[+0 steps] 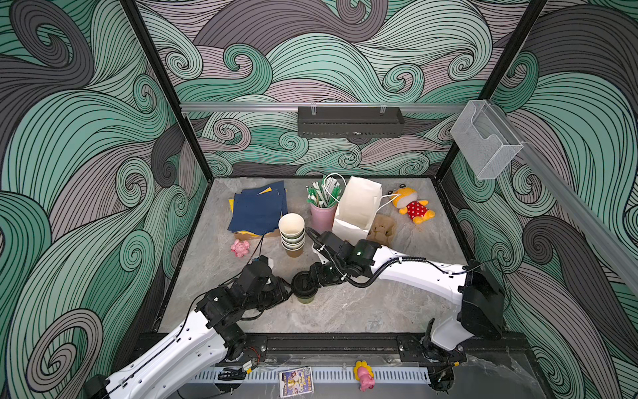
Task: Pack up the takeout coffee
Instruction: 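Keep pressing the lid rim with the right gripper while the left gripper draws back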
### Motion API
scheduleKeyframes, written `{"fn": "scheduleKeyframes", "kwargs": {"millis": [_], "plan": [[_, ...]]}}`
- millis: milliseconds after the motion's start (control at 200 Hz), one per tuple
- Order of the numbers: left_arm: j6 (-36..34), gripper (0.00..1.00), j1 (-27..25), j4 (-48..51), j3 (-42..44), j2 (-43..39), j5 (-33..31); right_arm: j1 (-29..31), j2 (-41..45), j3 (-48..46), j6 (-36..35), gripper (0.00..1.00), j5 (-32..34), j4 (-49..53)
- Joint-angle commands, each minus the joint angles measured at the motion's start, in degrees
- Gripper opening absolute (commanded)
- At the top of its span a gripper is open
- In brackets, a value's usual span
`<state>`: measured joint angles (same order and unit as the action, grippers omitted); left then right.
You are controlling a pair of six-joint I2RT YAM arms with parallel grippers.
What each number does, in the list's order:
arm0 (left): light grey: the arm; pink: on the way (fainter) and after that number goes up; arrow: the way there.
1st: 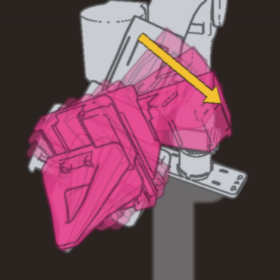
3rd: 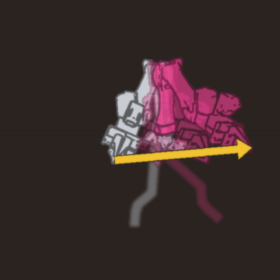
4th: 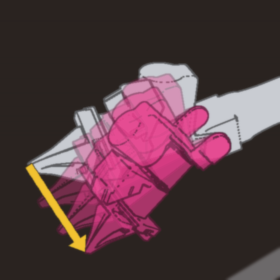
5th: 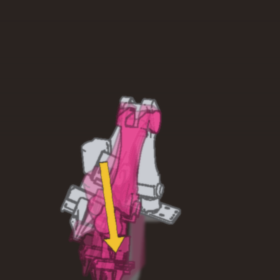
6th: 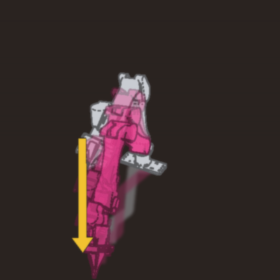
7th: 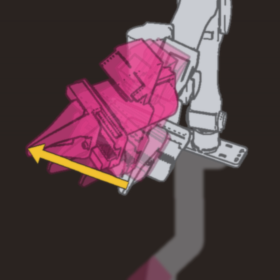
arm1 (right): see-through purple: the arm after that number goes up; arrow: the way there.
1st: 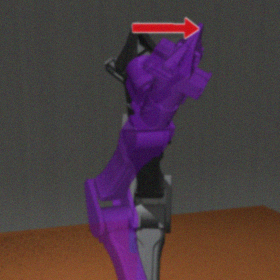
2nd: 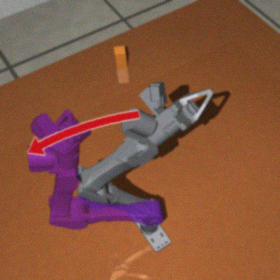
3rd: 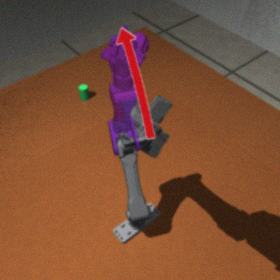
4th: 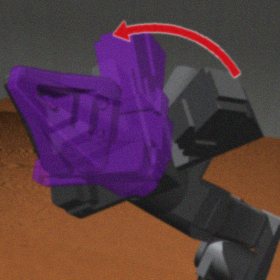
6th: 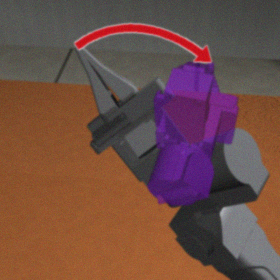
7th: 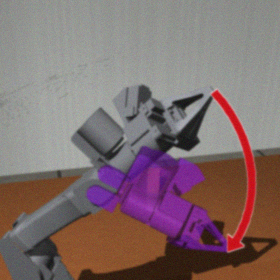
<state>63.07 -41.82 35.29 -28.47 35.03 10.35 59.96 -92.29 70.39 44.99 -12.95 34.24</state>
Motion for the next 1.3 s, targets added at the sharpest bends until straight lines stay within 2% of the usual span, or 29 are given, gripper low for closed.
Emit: {"fn": "scheduleKeyframes", "kwargs": {"millis": [0,420,885,1166,1296], "plan": [[0.36,0.33,0.25,-2.74,0.98,0.86,0.31,-0.24,-0.42,0.19,0.45,0.51,-0.56,-0.68],[-0.08,0.27,0.25,-1.88,3.07,2.04,-0.5,-0.22,-1.47,-0.82,1.02,0.46,-0.22,0.53],[-2.05,0.1,0.16,3.97,3.86,6.47,0.43,-0.2,-1.12,-2.19,1.85,0.43,0.15,1.43],[-2.53,0.09,0.16,7.27,4.17,5.78,-1.07,-0.2,-1.21,-2.28,1.88,0.43,0.16,1.58],[-3.51,0.12,0.13,7.07,2.4,4.49,-1.47,-0.25,-1.09,-1.92,1.85,0.43,0.01,1.46]]}}
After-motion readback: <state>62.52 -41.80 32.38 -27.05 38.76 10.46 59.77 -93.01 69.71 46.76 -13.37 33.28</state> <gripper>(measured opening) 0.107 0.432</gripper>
